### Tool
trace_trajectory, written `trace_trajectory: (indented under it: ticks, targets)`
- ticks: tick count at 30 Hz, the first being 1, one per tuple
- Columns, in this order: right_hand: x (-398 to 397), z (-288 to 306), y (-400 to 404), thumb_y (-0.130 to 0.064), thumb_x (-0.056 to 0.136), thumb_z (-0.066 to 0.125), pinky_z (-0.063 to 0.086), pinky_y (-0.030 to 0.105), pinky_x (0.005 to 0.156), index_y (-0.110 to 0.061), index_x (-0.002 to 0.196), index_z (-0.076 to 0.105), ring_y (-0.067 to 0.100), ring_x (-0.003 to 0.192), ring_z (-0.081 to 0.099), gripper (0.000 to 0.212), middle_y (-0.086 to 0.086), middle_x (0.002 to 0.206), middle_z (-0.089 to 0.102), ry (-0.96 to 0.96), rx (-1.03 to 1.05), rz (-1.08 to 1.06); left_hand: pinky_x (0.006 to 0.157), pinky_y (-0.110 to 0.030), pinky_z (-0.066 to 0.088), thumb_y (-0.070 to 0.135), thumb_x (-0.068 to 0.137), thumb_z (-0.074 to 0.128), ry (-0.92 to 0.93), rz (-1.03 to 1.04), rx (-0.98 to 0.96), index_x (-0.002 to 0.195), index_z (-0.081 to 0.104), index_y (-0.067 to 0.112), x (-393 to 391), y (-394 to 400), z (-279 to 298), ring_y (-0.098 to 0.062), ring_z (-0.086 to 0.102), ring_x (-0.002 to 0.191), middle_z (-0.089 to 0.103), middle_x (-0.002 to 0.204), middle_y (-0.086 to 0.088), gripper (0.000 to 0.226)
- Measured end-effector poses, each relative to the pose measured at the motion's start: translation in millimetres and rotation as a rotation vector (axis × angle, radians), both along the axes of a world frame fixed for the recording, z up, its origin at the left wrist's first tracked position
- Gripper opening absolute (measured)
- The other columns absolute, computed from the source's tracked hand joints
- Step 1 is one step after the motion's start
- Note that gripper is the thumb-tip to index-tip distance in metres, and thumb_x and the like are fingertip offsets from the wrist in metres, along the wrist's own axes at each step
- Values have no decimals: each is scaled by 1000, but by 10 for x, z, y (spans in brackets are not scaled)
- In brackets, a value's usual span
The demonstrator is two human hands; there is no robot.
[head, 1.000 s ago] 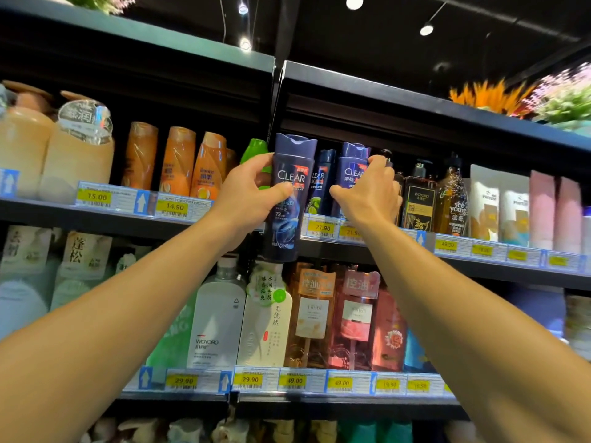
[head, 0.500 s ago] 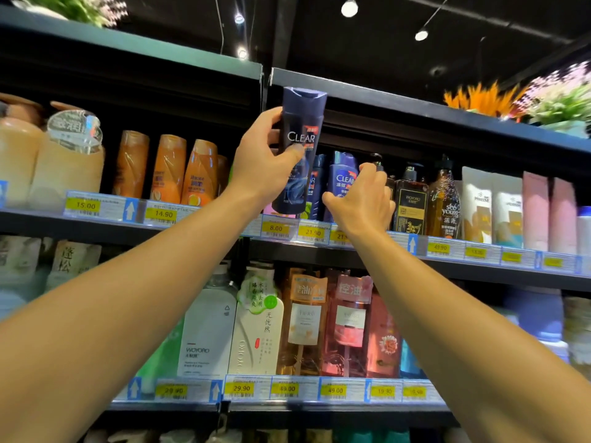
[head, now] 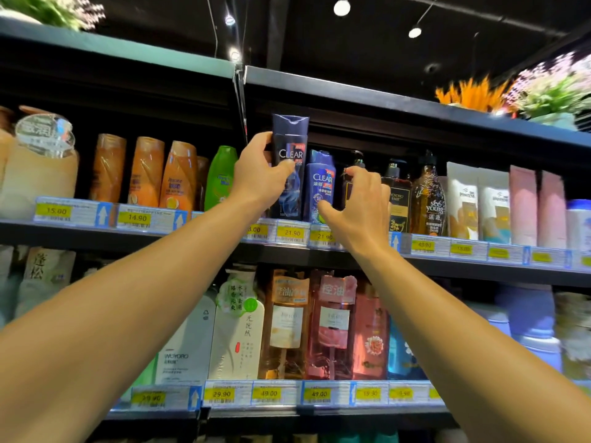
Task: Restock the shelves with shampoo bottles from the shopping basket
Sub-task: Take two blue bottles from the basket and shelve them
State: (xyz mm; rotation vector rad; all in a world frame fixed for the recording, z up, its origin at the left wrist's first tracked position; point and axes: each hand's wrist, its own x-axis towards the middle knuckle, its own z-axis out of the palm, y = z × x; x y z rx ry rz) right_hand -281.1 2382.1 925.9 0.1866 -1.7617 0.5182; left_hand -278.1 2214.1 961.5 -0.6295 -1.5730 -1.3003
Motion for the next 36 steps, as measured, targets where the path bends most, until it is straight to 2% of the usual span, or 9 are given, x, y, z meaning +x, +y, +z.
trace_trajectory:
  ticks: [4,9,13,16,21,28,32,36]
  targets:
    - [-2,-109,57,-42,80,73,39,33,93,-20,132,45,20,116,42,64,1,127,48,19,80,46,88,-43,54,17,87,69,-108,52,-53,118,60,19,-77,41,-34,-18,64,95,66,106,3,32]
    - [-17,-153,113,-42,80,74,39,31,95,-18,135,44,18,119,41,67,0,130,47,36,104,63,86,-44,56,18,89,68,-217,74,-88,117,60,19,-128,79,-62,-23,65,98,67,108,0,29]
    - [-31,-185,127,-42,80,73,41,31,94,-18,133,44,17,117,42,65,0,128,48,45,107,82,92,-45,54,21,89,70,-252,143,-89,126,58,17,-122,93,-30,-25,63,105,65,118,-4,39]
    - [-45,-195,139,-40,80,74,40,31,94,-17,132,44,18,116,43,65,0,127,48,41,104,94,88,-47,55,25,87,71,-251,259,-134,125,60,16,-103,104,-14,-27,63,105,67,115,-5,41]
    - [-57,-201,161,-39,79,74,41,32,94,-17,130,46,18,113,43,62,0,123,49,45,102,103,90,-45,53,25,86,72,-246,328,-157,120,63,15,-92,109,-20,-28,64,103,70,106,-9,37]
    - [-34,-248,188,-39,81,73,40,33,99,-17,134,44,20,121,42,64,1,130,48,6,133,112,87,-44,53,30,85,71,-249,410,-212,117,62,15,-54,107,-58,-29,63,102,69,108,-10,36]
    - [49,-269,154,-39,82,72,38,36,107,-16,139,42,20,128,39,68,1,135,47,-19,174,117,91,-41,50,35,86,69,-206,487,-302,132,52,14,73,-12,-163,-31,60,106,64,119,-9,53]
    - [201,-349,36,-39,84,68,31,39,114,-15,145,38,20,137,33,72,0,144,43,-61,253,86,98,-44,46,33,88,64,-95,580,-511,144,44,13,260,-283,-416,-31,54,120,58,134,-10,63]
